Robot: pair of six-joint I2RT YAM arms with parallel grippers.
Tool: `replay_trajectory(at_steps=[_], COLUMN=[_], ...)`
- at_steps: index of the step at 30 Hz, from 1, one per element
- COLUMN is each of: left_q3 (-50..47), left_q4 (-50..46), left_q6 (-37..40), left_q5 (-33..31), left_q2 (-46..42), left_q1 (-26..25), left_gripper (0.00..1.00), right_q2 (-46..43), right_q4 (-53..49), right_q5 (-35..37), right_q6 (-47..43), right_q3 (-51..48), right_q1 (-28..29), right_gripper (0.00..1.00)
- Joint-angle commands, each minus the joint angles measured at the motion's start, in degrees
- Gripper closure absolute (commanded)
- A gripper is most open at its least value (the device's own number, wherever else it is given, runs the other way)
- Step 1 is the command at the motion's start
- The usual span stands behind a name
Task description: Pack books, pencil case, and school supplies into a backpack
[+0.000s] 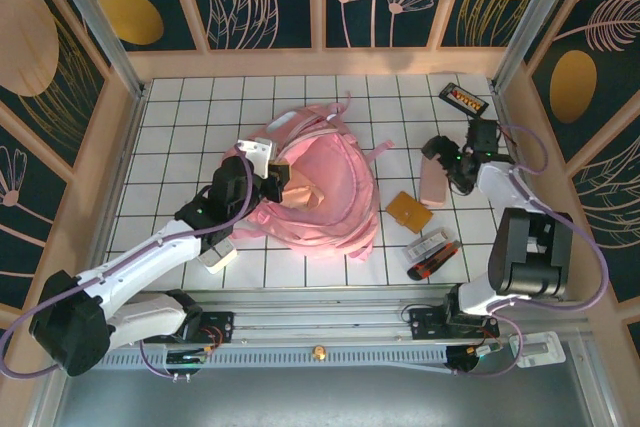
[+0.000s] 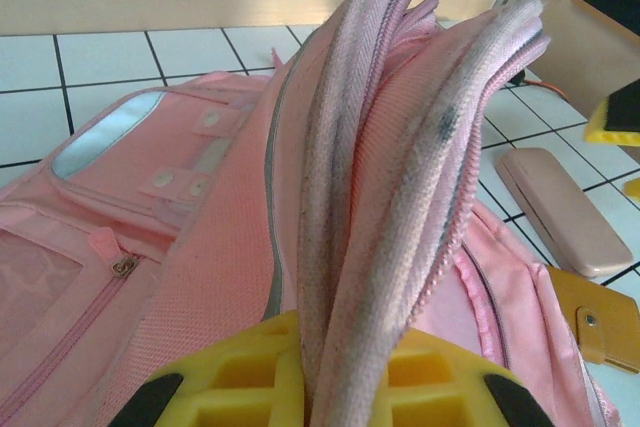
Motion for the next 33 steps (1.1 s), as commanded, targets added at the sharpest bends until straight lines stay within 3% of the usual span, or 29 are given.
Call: replay_trajectory(at_steps=[1,9,17,21,29,33], left_q3=[2.44,2.17,2.95,2.84,2.93,2.99], left_q4=[6.10,5.98,4.29,3.98,4.23,4.33], left_q6=[-1.23,-1.91,-1.88,-2.07,-3.05,-3.39], left_q5=[0.83,1.03,0.55,0.31,0.28,0.45], left_q2=[0.31,-0.24,-1.09,-1.27,-0.99,-0.66], left_q1=[0.04,0.01,0.01,0.04,0.10,0.04], left_gripper=[1.00,1.00,1.00,1.00,1.00,1.00], right_q2=[1.62,11.98,20.01,21.89,24.08,23.45], right_q4=[-10.02,-17.23,-18.12,-17.08,-14.74,-13.90], right_q5=[7.55,17.25,25.27,25.39,22.40,21.07], right_q6=[-8.95,-16.18,-18.34,-19.21,-19.17,-18.94], right_q3=[3.64,13.61,16.63,16.15,14.33,13.33], right_q1=[1.75,7.63,8.95,8.91,8.93,8.60], right_gripper=[0.01,0.01,0.05,0.09,0.27,0.29])
